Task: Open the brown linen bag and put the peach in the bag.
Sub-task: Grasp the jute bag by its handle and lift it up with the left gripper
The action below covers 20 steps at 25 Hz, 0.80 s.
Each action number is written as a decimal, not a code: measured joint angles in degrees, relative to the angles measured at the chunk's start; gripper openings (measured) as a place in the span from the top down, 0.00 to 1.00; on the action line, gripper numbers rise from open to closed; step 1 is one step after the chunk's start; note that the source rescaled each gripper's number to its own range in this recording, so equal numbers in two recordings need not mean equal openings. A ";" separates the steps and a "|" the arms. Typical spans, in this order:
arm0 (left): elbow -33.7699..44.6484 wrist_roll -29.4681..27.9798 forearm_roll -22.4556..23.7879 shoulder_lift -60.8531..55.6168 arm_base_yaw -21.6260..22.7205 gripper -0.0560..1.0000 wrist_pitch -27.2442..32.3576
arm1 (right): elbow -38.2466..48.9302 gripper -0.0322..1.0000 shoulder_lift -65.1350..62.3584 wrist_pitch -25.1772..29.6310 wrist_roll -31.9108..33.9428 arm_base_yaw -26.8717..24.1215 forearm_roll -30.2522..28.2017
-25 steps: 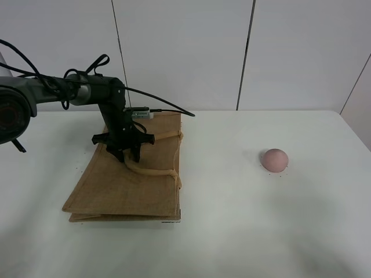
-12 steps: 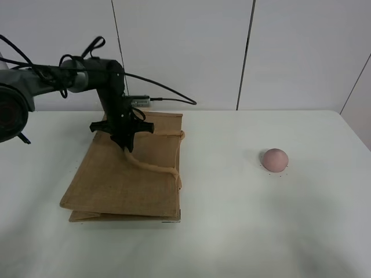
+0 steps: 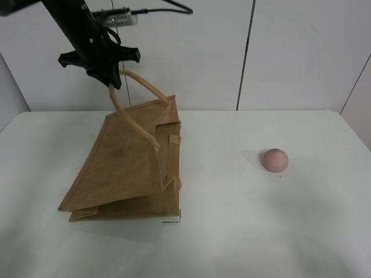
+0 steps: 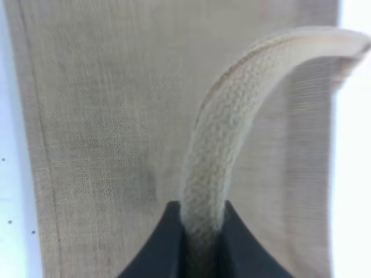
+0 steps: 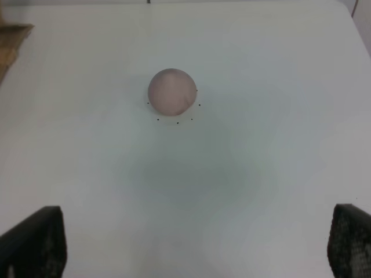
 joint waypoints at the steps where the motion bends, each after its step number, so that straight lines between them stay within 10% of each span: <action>1: 0.00 0.61 -0.49 -1.66 0.00 0.94 0.15 | 0.00 0.00 0.00 0.00 0.00 0.00 0.00; 20: -0.05 3.60 -3.96 -10.53 0.00 0.95 0.93 | 0.00 0.00 0.00 0.00 0.00 0.00 0.00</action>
